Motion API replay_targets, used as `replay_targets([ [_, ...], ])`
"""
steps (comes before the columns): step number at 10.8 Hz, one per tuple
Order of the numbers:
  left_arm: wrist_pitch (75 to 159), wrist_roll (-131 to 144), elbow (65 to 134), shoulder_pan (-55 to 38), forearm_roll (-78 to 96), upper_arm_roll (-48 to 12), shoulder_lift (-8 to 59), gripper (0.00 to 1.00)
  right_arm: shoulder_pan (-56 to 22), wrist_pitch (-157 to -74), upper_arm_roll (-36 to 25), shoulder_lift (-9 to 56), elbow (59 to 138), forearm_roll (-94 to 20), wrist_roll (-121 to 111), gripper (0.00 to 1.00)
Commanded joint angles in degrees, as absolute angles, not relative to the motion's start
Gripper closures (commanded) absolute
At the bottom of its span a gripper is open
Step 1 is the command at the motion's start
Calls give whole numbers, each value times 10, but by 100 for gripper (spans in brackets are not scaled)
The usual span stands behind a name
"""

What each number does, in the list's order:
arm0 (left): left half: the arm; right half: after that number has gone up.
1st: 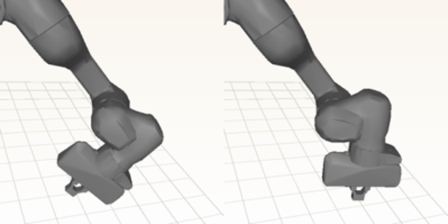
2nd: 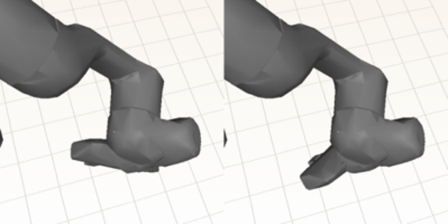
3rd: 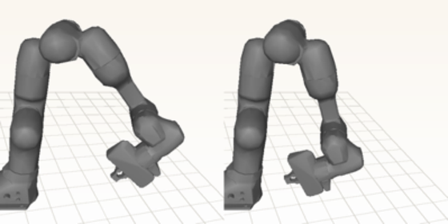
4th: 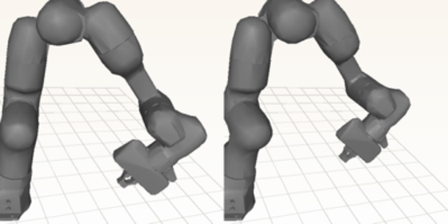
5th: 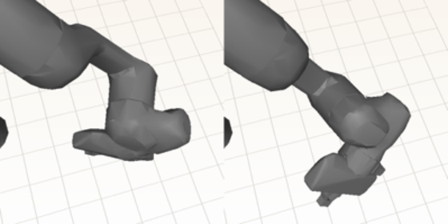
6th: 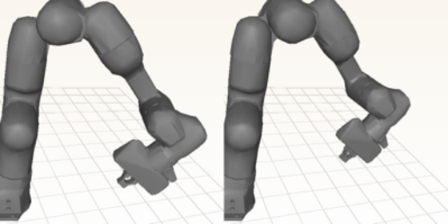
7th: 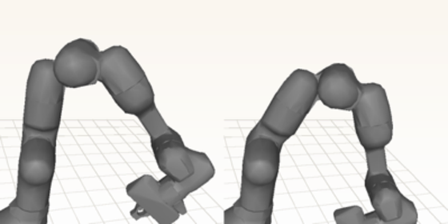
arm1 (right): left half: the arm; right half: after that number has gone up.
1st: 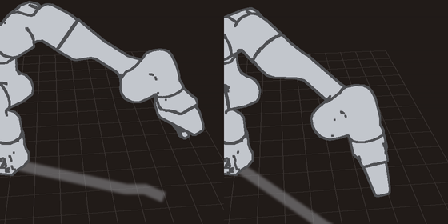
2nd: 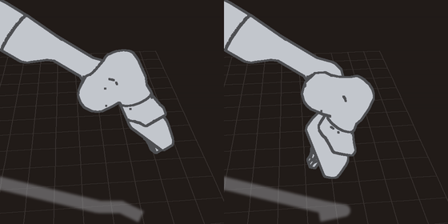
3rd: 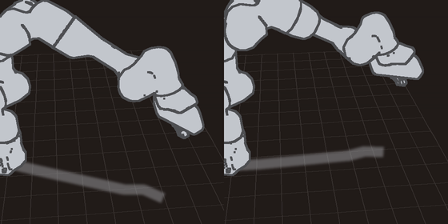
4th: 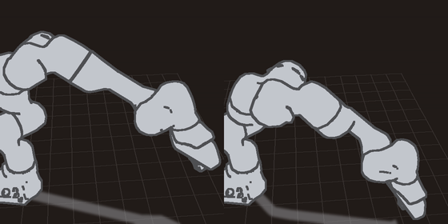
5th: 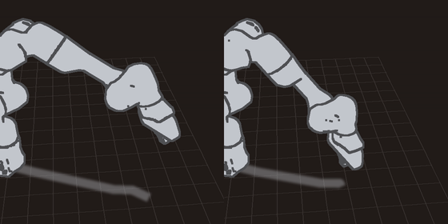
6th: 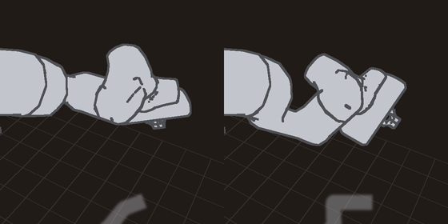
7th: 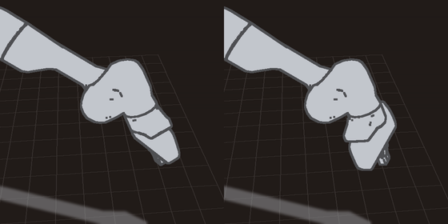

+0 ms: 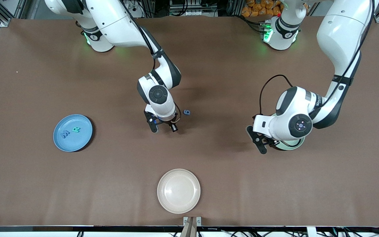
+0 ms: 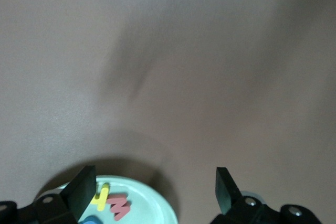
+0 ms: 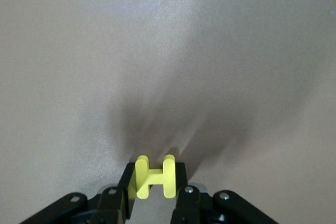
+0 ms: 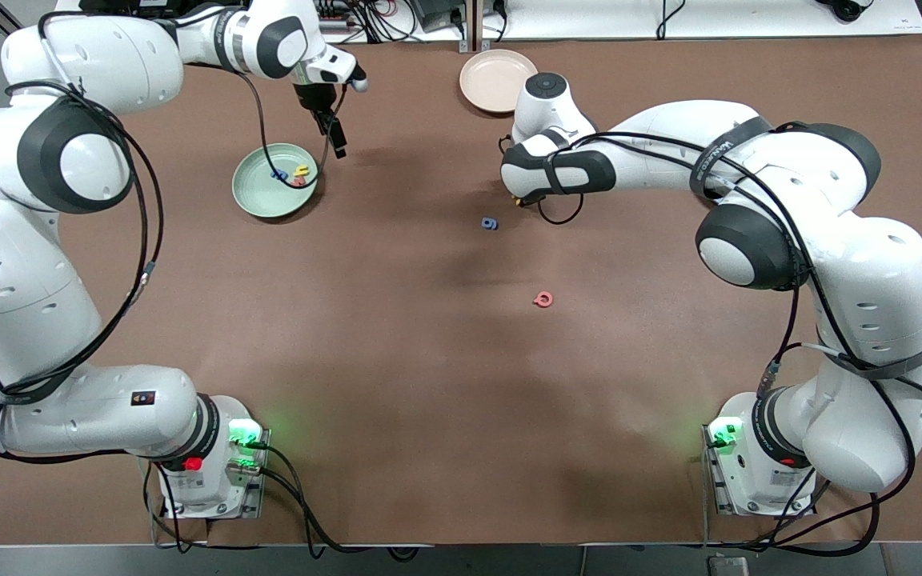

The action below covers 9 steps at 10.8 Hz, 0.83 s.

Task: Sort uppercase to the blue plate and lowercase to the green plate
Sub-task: 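Carry the yellow H to the blue plate and open the right gripper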

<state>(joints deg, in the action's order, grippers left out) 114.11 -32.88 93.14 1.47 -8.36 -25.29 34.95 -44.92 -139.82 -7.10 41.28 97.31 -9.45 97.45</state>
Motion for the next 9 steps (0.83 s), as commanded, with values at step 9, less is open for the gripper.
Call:
replay_targets([
  [9,1136,-366,914,12,-134,-241,316,0,-269,-1260,-138,381,959,-33,726,100],
])
